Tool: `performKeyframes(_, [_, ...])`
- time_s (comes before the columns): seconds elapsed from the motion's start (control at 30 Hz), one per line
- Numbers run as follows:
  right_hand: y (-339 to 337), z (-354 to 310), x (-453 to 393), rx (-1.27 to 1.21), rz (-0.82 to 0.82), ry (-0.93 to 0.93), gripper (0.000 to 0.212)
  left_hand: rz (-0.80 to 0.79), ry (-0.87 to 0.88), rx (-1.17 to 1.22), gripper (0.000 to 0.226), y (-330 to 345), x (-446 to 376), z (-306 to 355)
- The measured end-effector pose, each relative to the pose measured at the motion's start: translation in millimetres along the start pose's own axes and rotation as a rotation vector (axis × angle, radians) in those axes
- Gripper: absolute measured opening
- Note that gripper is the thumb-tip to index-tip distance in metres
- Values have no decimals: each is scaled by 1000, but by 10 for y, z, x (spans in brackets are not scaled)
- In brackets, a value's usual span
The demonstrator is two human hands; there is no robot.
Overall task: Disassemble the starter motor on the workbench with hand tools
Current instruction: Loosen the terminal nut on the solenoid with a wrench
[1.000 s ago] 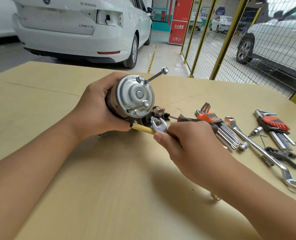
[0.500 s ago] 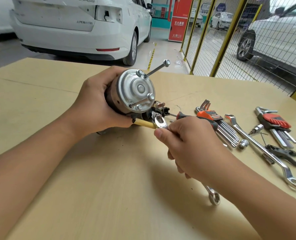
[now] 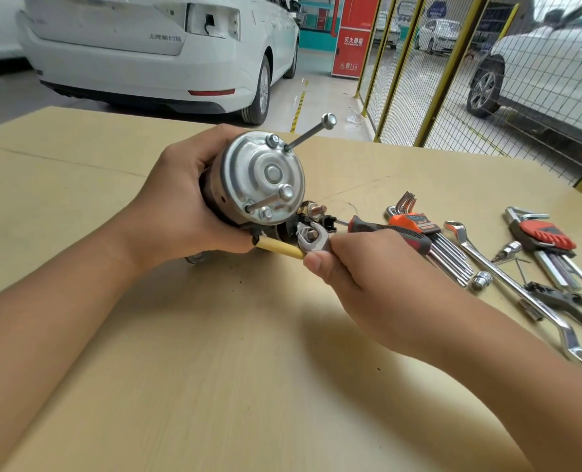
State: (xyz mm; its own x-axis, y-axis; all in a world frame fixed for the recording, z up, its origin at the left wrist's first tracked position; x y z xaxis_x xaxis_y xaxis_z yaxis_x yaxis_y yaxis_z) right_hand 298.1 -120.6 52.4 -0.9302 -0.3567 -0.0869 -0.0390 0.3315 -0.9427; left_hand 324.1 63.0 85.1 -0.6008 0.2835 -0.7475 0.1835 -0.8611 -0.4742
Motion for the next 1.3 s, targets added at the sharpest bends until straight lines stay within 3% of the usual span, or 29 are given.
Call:
performKeyframes(0.3, [-162, -47, 49, 377, 126, -165, 53, -43, 12, 54, 99, 8, -22, -1])
performKeyframes(0.4, [-169, -31, 56, 393, 155, -156, 57, -39, 19, 58, 100, 13, -1, -3])
performKeyframes(0.57, [-83, 3, 79, 73, 28, -144, 56, -21, 24, 48, 100, 8, 29, -22])
performKeyframes(0.67, [-183, 81, 42, -43, 41, -120, 62, -16, 20, 43, 99, 14, 31, -37])
performKeyframes(0.8, [-309, 273, -13, 142, -44, -179, 61, -7, 12, -1, 98, -7, 37, -60])
performKeyframes(0.97, [-14, 343, -18, 379, -188, -208, 39, -5, 11, -36, 97, 0, 33, -59])
performKeyframes(1.13, [26, 252, -23, 261, -179, -263, 41, 7, 1, -51, 94, 8, 30, -44])
performKeyframes(1.2, [-18, 203, -20, 163, -159, -290, 28, 13, -7, -60, 93, 6, 25, -34])
performKeyframes(1.3, [-289, 118, -30, -155, 131, -330, 4, 15, -7, -76, 93, 6, 22, -25])
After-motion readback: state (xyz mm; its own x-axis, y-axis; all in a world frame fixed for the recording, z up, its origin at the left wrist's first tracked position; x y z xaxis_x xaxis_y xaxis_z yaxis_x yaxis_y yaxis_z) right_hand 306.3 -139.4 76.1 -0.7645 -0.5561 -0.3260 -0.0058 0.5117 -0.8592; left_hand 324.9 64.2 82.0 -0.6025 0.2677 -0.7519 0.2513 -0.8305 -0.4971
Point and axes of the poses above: each hand's wrist, its own x-axis away from the middle knuckle, its own y-axis out of the palm, z = x × y, the point moved 9 cm from there along -x, towards the middle knuckle, and after that the axes turned 9 degrees about y, right-handed, at the moved point
